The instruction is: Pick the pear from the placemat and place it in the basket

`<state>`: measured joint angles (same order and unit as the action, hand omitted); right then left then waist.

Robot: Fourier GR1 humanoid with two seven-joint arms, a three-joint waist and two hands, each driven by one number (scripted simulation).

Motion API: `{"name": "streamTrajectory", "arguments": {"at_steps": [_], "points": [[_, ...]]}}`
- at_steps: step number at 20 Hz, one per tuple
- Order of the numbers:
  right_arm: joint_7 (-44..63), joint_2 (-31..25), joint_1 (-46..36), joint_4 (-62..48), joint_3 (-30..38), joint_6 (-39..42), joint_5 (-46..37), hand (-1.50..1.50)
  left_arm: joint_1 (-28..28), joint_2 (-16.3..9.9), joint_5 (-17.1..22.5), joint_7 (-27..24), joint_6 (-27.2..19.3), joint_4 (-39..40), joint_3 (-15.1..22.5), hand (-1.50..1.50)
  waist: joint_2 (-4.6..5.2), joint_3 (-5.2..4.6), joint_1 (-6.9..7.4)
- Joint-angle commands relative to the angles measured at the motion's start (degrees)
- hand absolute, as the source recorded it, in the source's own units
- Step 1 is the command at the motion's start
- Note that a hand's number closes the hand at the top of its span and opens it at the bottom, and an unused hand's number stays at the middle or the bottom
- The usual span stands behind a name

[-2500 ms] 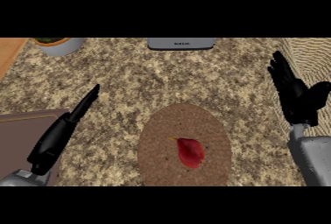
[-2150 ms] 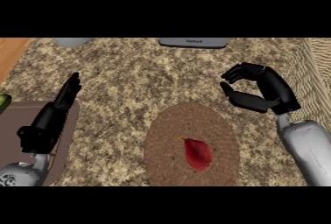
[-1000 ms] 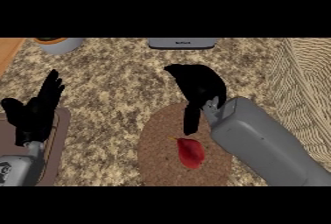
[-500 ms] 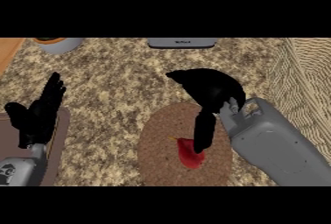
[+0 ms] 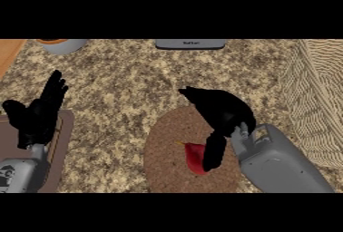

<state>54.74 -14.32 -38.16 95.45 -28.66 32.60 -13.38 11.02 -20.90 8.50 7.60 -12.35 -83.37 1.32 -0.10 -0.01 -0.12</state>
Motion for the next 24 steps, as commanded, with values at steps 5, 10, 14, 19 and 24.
{"name": "streamTrajectory", "arguments": {"at_steps": [5, 10, 14, 19, 24], "points": [[-6.98, 4.61, 7.9, -3.35, -2.34, -3.7, -11.54, -1.5, -2.0, -0.11, -1.05, 5.96, 1.43, -7.92, -0.97, 0.0, 0.05, 0.03, 0.52], [-13.04, 1.26, 12.25, 1.54, 0.61, -3.45, -14.79, -1.5, 2.7, 1.27, -3.11, 6.15, 1.49, -2.33, -1.95, 0.0, 0.07, 0.03, -0.04], [-13.69, 1.57, 17.83, 6.07, -1.73, -3.1, -19.17, -1.5, -1.4, 4.09, -4.43, 2.99, 0.95, -3.39, -2.14, 0.0, 0.0, 0.02, -0.03], [-15.52, 6.07, 20.83, 4.1, -2.77, -4.15, -23.15, -1.5, -3.42, 5.58, -5.09, 0.26, 2.79, -2.94, -3.32, 0.0, 0.04, 0.01, 0.13], [-19.7, 9.98, 18.76, -2.39, -1.35, -5.37, -27.42, -1.5, 0.97, 4.19, -6.45, 1.89, 4.62, -0.52, -5.79, 0.0, 0.09, 0.01, 0.18]]}}
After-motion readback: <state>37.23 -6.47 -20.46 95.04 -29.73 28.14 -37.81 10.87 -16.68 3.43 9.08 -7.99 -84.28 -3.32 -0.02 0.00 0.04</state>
